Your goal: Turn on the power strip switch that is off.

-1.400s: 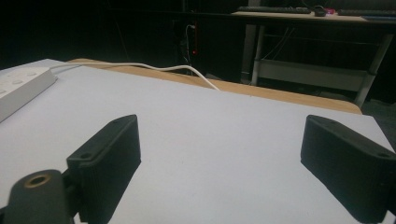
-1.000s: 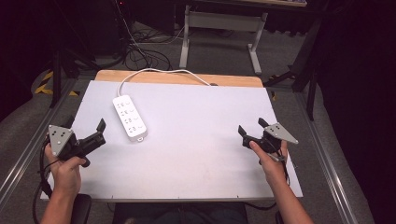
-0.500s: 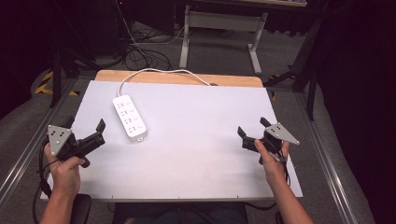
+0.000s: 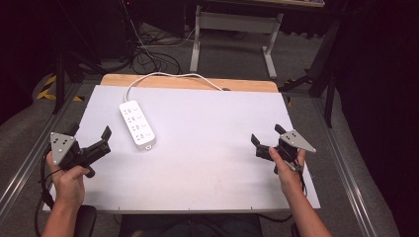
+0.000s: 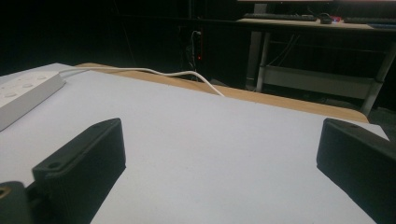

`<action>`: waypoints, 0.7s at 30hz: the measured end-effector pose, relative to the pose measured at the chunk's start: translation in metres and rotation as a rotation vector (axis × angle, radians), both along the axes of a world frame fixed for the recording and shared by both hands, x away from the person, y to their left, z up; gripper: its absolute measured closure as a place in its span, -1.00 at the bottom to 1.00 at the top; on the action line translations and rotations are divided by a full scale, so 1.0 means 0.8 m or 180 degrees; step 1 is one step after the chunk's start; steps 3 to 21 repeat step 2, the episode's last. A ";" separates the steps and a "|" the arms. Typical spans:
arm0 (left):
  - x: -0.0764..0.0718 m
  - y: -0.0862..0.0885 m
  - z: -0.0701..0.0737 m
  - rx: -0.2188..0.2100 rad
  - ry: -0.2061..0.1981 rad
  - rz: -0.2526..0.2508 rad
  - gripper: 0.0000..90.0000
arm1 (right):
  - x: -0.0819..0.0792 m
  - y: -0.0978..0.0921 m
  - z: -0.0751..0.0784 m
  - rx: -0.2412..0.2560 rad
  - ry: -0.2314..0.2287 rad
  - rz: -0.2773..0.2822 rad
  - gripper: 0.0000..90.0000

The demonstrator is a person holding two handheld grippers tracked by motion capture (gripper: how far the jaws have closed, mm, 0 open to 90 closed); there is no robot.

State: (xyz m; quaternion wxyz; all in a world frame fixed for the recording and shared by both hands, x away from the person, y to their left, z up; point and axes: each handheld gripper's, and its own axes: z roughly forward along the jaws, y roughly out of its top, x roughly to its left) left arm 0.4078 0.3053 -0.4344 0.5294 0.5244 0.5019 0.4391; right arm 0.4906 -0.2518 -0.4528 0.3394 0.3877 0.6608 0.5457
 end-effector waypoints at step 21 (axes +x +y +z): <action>0.000 0.000 0.000 -0.0004 0.0001 -0.0006 -0.93 | 0.000 0.000 0.000 -0.0010 -0.0008 0.0001 -0.96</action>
